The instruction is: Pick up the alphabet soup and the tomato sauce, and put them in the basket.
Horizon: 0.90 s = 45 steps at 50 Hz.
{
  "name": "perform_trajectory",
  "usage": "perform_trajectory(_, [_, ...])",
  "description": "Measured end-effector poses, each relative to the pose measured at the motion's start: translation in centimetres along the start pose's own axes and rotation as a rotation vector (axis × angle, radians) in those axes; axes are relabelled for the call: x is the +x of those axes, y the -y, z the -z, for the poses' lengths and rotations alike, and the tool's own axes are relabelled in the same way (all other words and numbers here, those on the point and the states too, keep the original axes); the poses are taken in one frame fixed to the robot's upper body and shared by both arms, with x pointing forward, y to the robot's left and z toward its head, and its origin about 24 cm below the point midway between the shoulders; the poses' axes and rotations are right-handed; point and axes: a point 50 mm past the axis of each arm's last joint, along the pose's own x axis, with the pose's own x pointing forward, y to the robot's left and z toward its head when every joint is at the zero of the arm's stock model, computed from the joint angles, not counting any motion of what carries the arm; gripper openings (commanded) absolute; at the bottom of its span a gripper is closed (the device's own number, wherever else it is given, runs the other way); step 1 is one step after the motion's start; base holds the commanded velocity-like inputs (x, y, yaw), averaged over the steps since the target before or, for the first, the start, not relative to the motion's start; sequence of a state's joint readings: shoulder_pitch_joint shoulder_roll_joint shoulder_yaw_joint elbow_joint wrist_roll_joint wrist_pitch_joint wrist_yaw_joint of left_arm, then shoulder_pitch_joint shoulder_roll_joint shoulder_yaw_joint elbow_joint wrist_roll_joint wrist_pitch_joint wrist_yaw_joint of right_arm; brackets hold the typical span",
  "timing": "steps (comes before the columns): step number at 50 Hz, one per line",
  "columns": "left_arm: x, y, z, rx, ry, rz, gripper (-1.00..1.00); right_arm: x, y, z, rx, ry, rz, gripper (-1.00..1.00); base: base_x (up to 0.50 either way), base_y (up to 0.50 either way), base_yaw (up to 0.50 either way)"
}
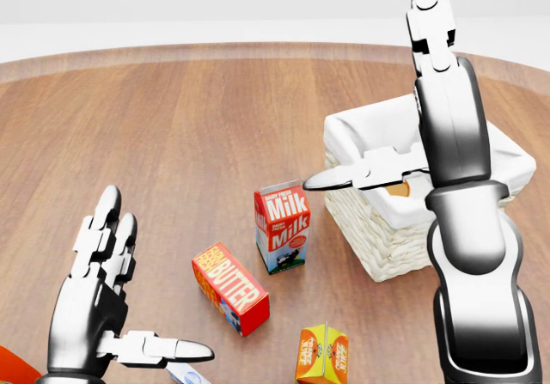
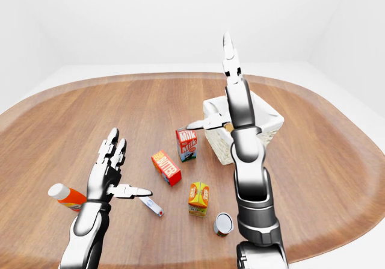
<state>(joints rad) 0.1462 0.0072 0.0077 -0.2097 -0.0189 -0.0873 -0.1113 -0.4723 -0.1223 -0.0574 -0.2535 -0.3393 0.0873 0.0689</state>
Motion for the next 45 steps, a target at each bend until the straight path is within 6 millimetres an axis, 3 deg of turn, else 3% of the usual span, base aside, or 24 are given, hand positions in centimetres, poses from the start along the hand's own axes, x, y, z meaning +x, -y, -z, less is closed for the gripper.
perform_trajectory(45, [0.0, 0.0, 0.0, 0.001, 0.000, -0.001, 1.00, -8.4, 1.0, 0.2, 0.059, -0.118, 0.021, 1.00, 0.00, 0.00, 0.00])
